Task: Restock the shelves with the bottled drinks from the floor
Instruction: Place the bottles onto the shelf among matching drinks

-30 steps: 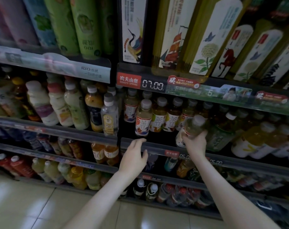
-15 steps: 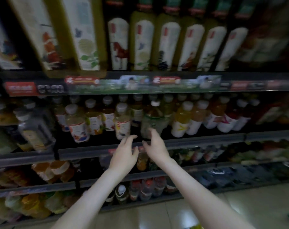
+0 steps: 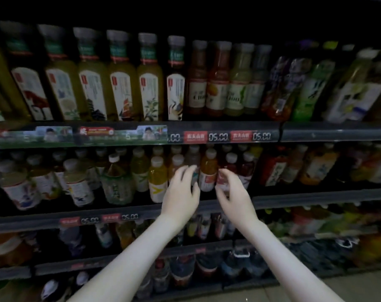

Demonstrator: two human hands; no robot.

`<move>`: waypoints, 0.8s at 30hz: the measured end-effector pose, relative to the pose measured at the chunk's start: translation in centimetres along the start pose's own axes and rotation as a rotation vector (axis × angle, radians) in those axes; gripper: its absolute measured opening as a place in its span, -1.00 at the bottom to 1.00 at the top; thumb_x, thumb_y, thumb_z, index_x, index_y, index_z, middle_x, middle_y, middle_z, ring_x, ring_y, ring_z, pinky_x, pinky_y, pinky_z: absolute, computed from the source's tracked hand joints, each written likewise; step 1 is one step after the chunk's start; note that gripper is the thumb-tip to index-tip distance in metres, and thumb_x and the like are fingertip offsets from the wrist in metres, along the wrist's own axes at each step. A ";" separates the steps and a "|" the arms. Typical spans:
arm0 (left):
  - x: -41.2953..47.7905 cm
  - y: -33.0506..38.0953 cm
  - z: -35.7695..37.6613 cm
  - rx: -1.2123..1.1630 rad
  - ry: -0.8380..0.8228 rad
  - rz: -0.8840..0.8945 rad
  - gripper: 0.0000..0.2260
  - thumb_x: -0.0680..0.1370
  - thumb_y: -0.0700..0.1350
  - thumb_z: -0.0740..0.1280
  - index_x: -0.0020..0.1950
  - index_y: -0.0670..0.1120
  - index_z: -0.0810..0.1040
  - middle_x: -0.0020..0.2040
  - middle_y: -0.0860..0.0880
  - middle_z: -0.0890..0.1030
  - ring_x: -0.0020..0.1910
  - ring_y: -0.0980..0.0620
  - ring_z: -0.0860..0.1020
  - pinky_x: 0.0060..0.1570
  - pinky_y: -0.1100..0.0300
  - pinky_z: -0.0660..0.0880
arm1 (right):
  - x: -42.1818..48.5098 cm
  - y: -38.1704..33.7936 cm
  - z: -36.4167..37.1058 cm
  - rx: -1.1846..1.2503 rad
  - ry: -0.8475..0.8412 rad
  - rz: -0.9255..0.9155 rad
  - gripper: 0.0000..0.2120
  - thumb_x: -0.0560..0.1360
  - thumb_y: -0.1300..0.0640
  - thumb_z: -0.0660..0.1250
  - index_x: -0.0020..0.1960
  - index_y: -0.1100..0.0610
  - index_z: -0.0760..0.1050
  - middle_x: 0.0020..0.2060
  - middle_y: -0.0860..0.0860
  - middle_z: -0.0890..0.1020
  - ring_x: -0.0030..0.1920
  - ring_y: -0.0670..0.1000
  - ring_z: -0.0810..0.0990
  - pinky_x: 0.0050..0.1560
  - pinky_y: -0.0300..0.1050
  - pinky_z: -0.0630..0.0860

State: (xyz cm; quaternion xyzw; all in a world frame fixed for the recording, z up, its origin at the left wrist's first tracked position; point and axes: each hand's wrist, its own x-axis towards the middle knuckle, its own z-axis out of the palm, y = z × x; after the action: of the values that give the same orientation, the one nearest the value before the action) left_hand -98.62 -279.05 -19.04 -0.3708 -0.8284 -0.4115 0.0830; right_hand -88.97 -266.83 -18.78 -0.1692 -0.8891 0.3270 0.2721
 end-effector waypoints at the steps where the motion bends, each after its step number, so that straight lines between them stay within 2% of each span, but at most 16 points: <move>1: 1.0 1.1 -0.5 0.012 0.064 0.025 -0.61 0.60 -0.12 0.22 0.45 -0.03 0.34 0.41 0.01 0.34 0.36 0.04 0.36 0.22 0.19 0.39 | 0.7 -0.6 -1.1 0.027 0.024 -0.031 -0.57 0.60 0.16 0.24 0.45 0.10 0.28 0.34 -0.10 0.40 0.37 -0.07 0.39 0.36 -0.05 0.39; 3: 2.8 2.5 -1.9 0.054 0.157 0.046 -0.60 0.59 -0.13 0.25 0.44 -0.05 0.37 0.41 -0.04 0.36 0.36 -0.01 0.36 0.25 0.14 0.39 | 2.1 -2.0 -2.6 0.062 0.063 -0.096 -0.56 0.59 0.18 0.26 0.45 0.10 0.28 0.31 -0.11 0.40 0.35 -0.10 0.40 0.34 -0.06 0.41; 7: 5.5 2.8 -5.4 0.124 0.245 0.023 -0.58 0.60 -0.10 0.23 0.46 -0.02 0.33 0.43 -0.07 0.33 0.40 -0.04 0.31 0.30 0.10 0.35 | 4.7 -4.6 -3.3 0.051 0.059 -0.179 -0.52 0.58 0.18 0.28 0.47 0.11 0.25 0.35 -0.07 0.39 0.37 -0.15 0.32 0.36 -0.28 0.26; 11: 7.1 1.9 -9.4 0.214 0.282 -0.048 -0.55 0.61 -0.09 0.22 0.50 0.04 0.26 0.47 -0.13 0.23 0.44 -0.11 0.22 0.32 0.04 0.33 | 7.5 -7.1 -2.7 0.061 0.040 -0.202 -0.51 0.59 0.14 0.26 0.48 0.09 0.23 0.37 -0.03 0.39 0.40 -0.09 0.32 0.37 -0.23 0.26; 14: 8.0 1.1 -11.8 0.273 0.273 -0.076 -0.53 0.61 -0.09 0.21 0.52 0.06 0.21 0.51 -0.16 0.16 0.48 -0.14 0.13 0.36 0.00 0.27 | 10.0 -9.2 -2.0 0.076 0.031 -0.151 -0.48 0.58 0.13 0.27 0.50 0.10 0.19 0.40 0.01 0.37 0.41 -0.05 0.32 0.32 -0.24 0.25; 18: 9.4 0.3 -13.7 0.361 0.245 0.024 -0.49 0.60 -0.12 0.24 0.54 0.03 0.20 0.53 -0.23 0.12 0.52 -0.18 0.08 0.44 -0.02 0.15 | 13.6 -11.9 -0.7 0.054 0.022 -0.068 -0.40 0.59 0.10 0.27 0.54 0.15 0.09 0.46 0.11 0.30 0.45 0.07 0.28 0.36 -0.12 0.27; 22: 11.4 -0.6 -14.2 0.454 0.268 0.129 -0.45 0.59 -0.09 0.27 0.55 0.05 0.16 0.55 -0.26 0.02 0.54 -0.22 -0.06 0.49 -0.10 -0.06 | 17.3 -13.6 1.0 0.089 0.037 0.066 -0.42 0.58 0.06 0.29 0.50 0.16 0.15 0.38 0.15 0.43 0.34 0.14 0.44 0.24 -0.03 0.43; 24: 12.4 -1.3 -14.3 0.503 0.276 0.142 -0.40 0.60 -0.05 0.24 0.57 0.11 0.04 0.56 -0.25 -0.08 0.54 -0.23 -0.16 0.46 -0.18 -0.16 | 18.6 -14.1 1.9 0.077 0.049 0.109 -0.45 0.57 0.02 0.30 0.46 0.18 0.19 0.31 0.16 0.48 0.28 0.15 0.49 0.16 -0.02 0.48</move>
State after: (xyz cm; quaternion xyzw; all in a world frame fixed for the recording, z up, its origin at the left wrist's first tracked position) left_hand -110.76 -283.44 -5.09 -0.3361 -0.8572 -0.2329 0.3129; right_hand -106.57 -269.11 -3.58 -0.2148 -0.8583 0.3713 0.2816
